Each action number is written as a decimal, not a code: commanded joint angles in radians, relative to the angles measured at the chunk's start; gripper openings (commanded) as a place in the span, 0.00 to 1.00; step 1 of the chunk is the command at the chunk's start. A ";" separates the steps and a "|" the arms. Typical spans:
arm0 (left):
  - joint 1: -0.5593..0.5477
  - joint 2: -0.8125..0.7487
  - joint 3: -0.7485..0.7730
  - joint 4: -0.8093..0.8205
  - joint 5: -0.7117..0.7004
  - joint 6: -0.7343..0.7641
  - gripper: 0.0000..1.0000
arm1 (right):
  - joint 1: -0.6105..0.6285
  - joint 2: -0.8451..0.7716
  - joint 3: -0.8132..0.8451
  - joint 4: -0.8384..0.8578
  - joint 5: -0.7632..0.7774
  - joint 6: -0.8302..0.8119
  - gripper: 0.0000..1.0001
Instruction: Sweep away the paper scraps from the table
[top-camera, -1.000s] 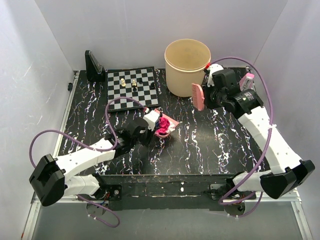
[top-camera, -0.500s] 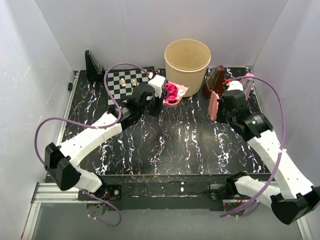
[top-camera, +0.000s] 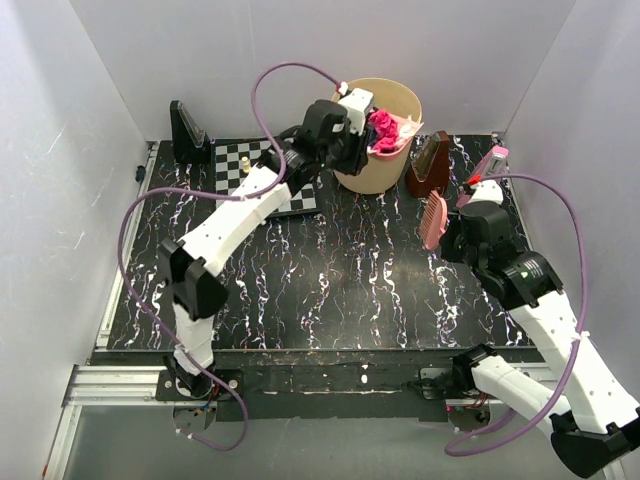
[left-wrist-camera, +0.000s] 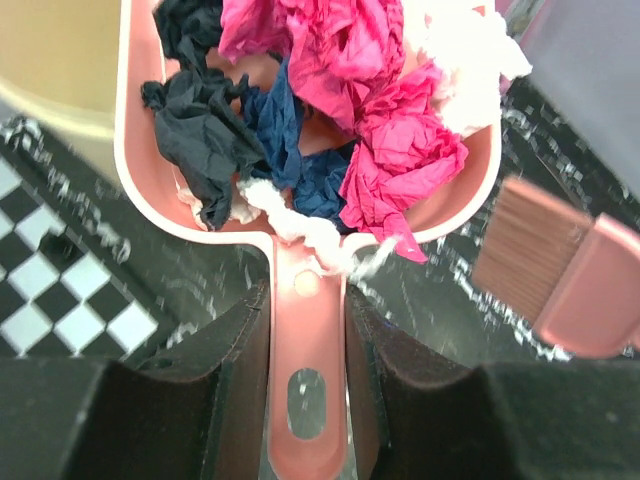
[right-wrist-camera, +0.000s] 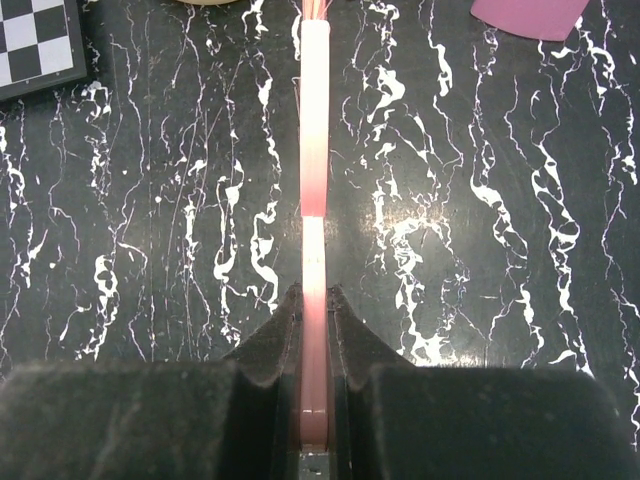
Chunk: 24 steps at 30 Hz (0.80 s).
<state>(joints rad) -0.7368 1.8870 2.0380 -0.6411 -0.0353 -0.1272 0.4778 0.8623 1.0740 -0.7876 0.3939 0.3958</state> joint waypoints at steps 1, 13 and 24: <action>0.019 0.148 0.249 -0.038 0.124 -0.038 0.00 | -0.002 -0.049 -0.028 0.068 -0.004 0.031 0.01; 0.163 0.308 0.216 0.496 0.383 -0.628 0.00 | -0.004 -0.075 -0.049 0.054 0.016 0.026 0.01; 0.244 0.455 -0.011 1.190 0.545 -1.392 0.00 | -0.004 -0.082 -0.057 0.059 0.000 0.014 0.01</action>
<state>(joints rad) -0.4789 2.3386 2.0865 0.2569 0.4488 -1.2240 0.4778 0.7994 1.0176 -0.7822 0.3904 0.4152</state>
